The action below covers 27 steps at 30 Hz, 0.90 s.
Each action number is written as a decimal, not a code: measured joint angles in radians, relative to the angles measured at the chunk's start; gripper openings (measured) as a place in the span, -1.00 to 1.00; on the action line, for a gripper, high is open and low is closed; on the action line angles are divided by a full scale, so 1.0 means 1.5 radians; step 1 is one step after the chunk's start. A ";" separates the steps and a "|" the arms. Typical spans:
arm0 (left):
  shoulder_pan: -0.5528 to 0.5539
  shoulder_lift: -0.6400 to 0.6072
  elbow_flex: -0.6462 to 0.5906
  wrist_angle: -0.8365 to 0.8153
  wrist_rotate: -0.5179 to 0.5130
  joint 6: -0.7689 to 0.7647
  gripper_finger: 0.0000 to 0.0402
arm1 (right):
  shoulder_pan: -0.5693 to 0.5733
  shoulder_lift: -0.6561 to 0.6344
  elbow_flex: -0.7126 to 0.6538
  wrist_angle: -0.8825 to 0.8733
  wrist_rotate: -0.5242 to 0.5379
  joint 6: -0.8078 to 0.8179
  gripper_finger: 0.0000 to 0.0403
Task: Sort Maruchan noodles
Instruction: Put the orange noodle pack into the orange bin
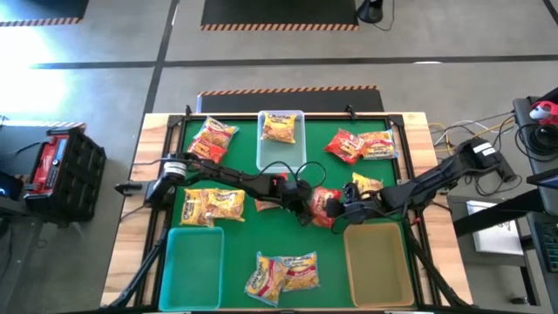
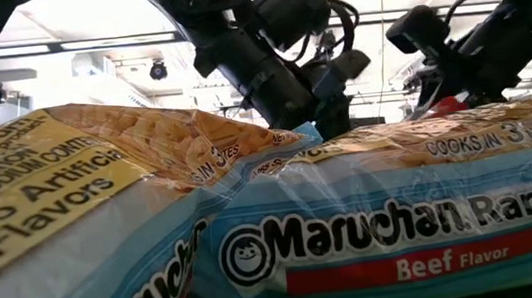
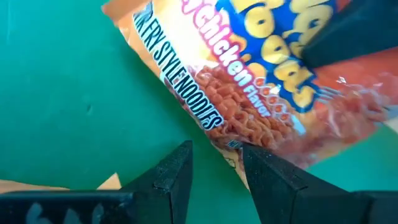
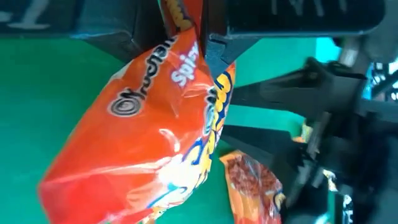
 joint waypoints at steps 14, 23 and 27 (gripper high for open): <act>-0.001 -0.056 0.001 -0.013 0.042 0.038 -0.38 | 0.000 -0.088 0.000 -0.079 -0.015 -0.077 -0.88; 0.000 -0.105 0.001 -0.029 0.041 0.058 -0.38 | 0.000 -0.158 0.000 -0.104 -0.086 -0.136 -0.91; 0.000 -0.115 0.001 -0.035 0.040 0.061 -0.38 | -0.001 -0.213 0.001 -0.103 -0.172 -0.171 -0.91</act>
